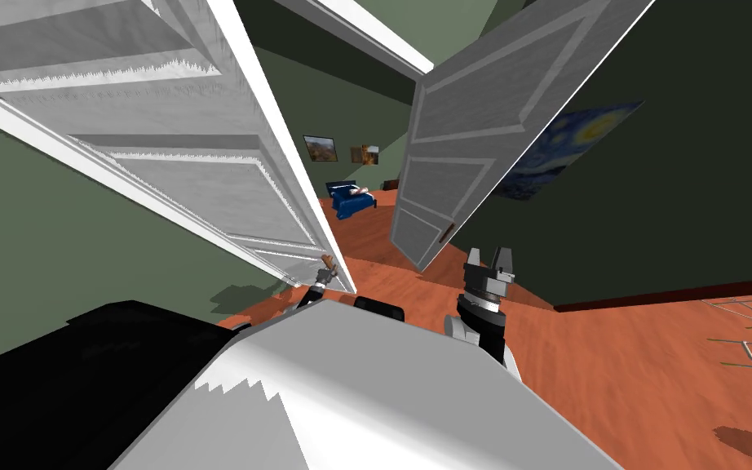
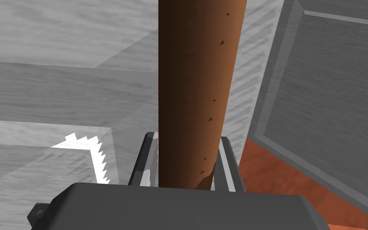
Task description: Pull the door open
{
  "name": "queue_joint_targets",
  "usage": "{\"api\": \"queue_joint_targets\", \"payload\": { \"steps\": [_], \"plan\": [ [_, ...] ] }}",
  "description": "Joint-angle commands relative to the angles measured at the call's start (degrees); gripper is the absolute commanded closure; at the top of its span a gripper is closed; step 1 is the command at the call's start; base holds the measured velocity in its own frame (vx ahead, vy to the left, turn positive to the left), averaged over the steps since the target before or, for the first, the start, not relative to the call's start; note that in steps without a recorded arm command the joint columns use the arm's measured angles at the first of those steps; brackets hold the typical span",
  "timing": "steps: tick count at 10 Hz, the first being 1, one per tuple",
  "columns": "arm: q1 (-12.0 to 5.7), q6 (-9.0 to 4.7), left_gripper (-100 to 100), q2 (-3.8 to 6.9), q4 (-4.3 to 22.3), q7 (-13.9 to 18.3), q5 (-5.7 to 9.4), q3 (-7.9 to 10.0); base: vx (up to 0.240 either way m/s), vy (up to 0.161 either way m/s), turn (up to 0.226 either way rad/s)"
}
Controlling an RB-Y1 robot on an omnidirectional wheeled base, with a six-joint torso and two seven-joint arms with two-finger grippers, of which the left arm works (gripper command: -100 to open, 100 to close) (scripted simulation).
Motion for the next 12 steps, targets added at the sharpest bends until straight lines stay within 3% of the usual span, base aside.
{"api": "queue_joint_targets", "payload": {
  "steps": [1,7,8,12],
  "plan": [
    [0.62,-1.01,100,0.71,-0.30,0.69,-0.35,-0.76,-0.198,0.073,-0.130],
    [1.97,-5.55,100,3.57,0.78,4.28,-1.87,-4.02,-0.216,0.048,-0.136],
    [1.89,-4.83,100,3.28,0.84,3.87,-1.74,-3.76,-0.091,0.021,-0.029],
    [2.36,-7.50,100,4.27,2.32,5.65,-2.50,-5.20,-0.198,0.054,-0.147]
  ]
}}
